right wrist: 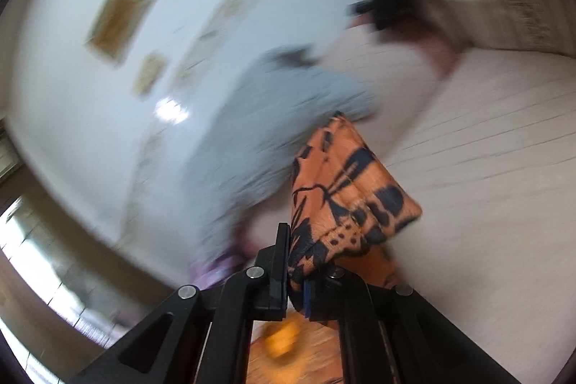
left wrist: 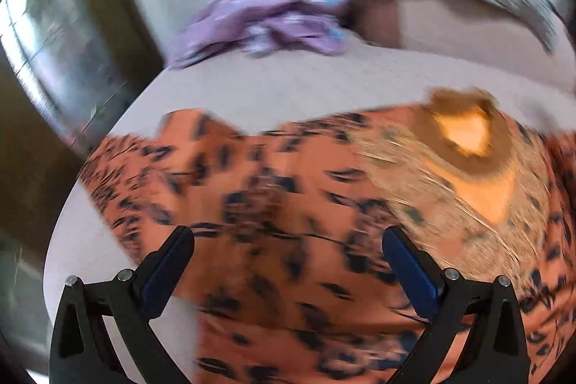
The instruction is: Fold small clothes
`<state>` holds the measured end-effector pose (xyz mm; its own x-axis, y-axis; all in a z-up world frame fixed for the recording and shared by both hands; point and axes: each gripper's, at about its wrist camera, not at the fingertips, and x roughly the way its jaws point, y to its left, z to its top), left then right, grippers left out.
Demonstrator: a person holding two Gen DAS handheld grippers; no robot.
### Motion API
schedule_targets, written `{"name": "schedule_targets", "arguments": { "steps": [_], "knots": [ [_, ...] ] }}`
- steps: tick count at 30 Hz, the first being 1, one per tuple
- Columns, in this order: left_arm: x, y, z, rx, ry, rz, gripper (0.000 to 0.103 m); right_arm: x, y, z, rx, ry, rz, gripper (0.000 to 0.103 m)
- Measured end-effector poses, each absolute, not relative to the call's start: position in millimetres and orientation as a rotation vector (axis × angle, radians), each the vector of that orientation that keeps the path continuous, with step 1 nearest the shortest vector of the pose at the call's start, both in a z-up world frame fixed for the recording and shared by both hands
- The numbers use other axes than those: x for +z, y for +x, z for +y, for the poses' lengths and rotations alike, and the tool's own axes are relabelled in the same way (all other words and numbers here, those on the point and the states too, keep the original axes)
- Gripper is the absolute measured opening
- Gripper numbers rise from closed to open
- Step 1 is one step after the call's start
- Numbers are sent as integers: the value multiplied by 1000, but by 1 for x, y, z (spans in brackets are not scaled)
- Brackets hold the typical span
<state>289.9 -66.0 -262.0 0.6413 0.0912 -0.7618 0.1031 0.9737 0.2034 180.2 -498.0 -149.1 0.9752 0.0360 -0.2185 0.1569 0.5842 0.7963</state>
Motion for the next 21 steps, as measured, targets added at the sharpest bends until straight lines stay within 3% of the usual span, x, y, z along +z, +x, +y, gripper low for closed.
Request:
{"name": "schedule_targets", "arguments": {
  "steps": [7, 16, 18, 19, 20, 21],
  "knots": [
    [-240, 310, 28, 229, 83, 849, 103, -150, 252, -355, 132, 923, 388, 6],
    [-245, 317, 100, 337, 11, 900, 103, -245, 320, -206, 188, 873, 688, 10],
    [-247, 317, 108, 333, 1, 915, 103, -267, 327, -184, 196, 872, 762, 20],
    [-246, 316, 109, 331, -1, 917, 103, -278, 323, -179, 220, 891, 784, 36],
    [-246, 315, 110, 330, -1, 916, 103, -285, 324, -175, 257, 925, 797, 62],
    [-245, 315, 111, 325, -1, 913, 103, -291, 312, -171, 274, 946, 789, 76]
  ]
}}
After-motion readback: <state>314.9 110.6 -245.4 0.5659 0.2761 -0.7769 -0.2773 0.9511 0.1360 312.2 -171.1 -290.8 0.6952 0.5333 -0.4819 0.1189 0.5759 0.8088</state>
